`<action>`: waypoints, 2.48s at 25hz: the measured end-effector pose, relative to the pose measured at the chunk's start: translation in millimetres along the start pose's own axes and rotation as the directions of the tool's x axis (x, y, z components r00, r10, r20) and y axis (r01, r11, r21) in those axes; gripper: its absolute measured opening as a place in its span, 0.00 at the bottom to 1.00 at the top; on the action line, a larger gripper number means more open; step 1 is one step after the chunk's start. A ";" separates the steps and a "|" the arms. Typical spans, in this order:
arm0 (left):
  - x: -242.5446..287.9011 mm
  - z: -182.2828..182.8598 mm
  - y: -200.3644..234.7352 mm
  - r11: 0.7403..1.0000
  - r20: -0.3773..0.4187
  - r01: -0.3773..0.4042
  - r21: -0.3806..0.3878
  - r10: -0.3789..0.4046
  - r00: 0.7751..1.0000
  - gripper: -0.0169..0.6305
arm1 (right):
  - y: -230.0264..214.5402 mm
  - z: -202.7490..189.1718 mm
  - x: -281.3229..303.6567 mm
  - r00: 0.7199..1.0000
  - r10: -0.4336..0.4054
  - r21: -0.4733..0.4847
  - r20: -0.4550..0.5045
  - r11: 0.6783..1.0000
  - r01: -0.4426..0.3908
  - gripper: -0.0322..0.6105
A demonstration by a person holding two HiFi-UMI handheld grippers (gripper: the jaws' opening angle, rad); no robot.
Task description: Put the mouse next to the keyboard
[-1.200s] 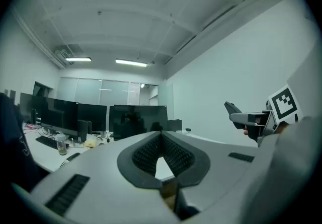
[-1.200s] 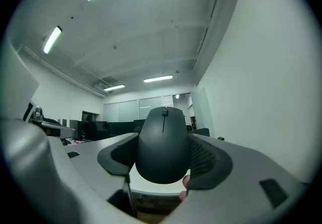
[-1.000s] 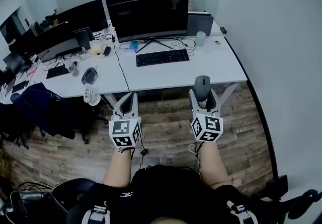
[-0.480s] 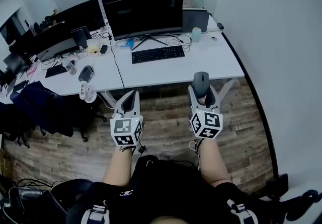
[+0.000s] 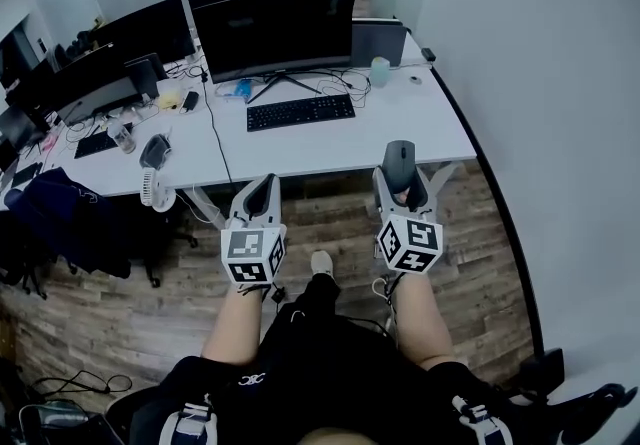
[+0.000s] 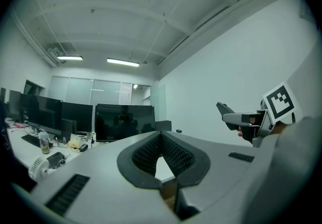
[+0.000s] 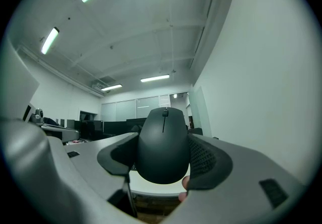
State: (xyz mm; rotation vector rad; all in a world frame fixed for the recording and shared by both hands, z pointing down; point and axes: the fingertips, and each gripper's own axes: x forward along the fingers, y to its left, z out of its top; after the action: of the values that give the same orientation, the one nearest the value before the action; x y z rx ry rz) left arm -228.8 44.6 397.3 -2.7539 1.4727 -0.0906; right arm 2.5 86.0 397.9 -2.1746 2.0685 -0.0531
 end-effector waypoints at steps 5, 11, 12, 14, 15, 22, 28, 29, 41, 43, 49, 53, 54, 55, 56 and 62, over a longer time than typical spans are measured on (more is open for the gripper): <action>48.1 -6.3 -0.7 1.000 0.004 0.026 -0.009 -0.026 1.000 0.05 | -18.2 -5.8 34.8 1.000 -0.007 -0.012 -0.003 1.000 0.007 0.53; 110.5 -15.2 5.4 0.999 -0.007 0.044 -0.016 -0.044 0.999 0.05 | -42.3 -17.5 88.3 1.000 -0.016 -0.018 -0.017 1.000 0.016 0.53; 122.0 -16.9 7.7 0.999 -0.010 0.046 -0.019 -0.046 0.999 0.05 | -46.0 -19.8 98.7 1.000 -0.018 -0.017 -0.020 1.000 0.017 0.53; 146.0 -18.2 12.2 0.999 -0.013 0.048 -0.020 -0.048 0.999 0.05 | -53.6 -23.7 121.2 1.000 -0.017 -0.016 -0.025 1.000 0.017 0.53; 158.7 -17.8 14.7 0.999 -0.013 0.049 -0.019 -0.049 0.999 0.05 | -57.1 -25.0 133.2 0.999 -0.016 -0.017 -0.028 1.000 0.015 0.53; 250.5 -10.4 40.7 0.998 -0.022 0.057 -0.023 -0.057 0.998 0.05 | -79.0 -28.9 226.1 0.999 -0.015 -0.022 -0.052 1.000 0.014 0.53; 328.2 -10.1 72.9 0.998 -0.038 0.056 -0.035 -0.057 0.998 0.05 | -90.5 -32.8 309.8 0.998 -0.007 -0.017 -0.064 1.000 0.006 0.53; 340.1 -10.7 78.4 0.998 -0.041 0.055 -0.037 -0.056 0.998 0.05 | -91.7 -34.3 322.9 0.998 -0.005 -0.018 -0.067 1.000 0.004 0.53; 468.3 -25.7 118.7 0.996 -0.075 0.069 -0.048 -0.072 0.995 0.05 | -122.7 -65.9 452.2 0.992 -0.012 -0.016 -0.124 1.000 0.010 0.53; 485.9 -25.9 120.1 0.996 -0.079 0.073 -0.051 -0.077 0.994 0.05 | -133.3 -71.9 465.3 0.990 -0.023 -0.013 -0.138 1.000 0.021 0.53; 519.0 -35.3 112.1 0.997 -0.108 0.054 -0.051 -0.060 0.992 0.05 | -172.5 -94.5 495.4 0.981 -0.033 -0.003 -0.189 0.999 0.033 0.53; 534.0 -35.8 109.0 0.998 -0.119 0.004 -0.055 -0.010 0.993 0.05 | -194.5 -113.0 517.8 0.971 -0.014 -0.019 -0.239 1.000 0.009 0.53; 537.3 -35.1 107.0 0.998 -0.119 -0.010 -0.056 0.003 0.993 0.05 | -200.9 -119.3 522.8 0.967 -0.009 -0.024 -0.256 1.000 0.003 0.53; 540.3 -34.2 104.7 0.998 -0.118 -0.024 -0.057 0.017 0.993 0.05 | -207.7 -126.5 527.7 0.962 -0.004 -0.028 -0.275 1.000 -0.004 0.53; 543.2 -32.8 102.4 0.998 -0.116 -0.039 -0.057 0.033 0.993 0.05 | -214.6 -134.4 532.5 0.956 0.002 -0.031 -0.294 0.999 -0.012 0.53; 557.5 -27.8 92.4 0.992 -0.111 -0.115 -0.057 0.108 0.988 0.05 | -248.8 -197.7 558.5 0.897 0.025 -0.053 -0.441 0.997 -0.054 0.53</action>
State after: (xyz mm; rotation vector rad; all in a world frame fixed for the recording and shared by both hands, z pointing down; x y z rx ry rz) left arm 1.6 -469.9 445.0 -2.7490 1.6811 -0.1975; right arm 255.4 -474.2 585.3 -2.3265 2.3682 -0.5314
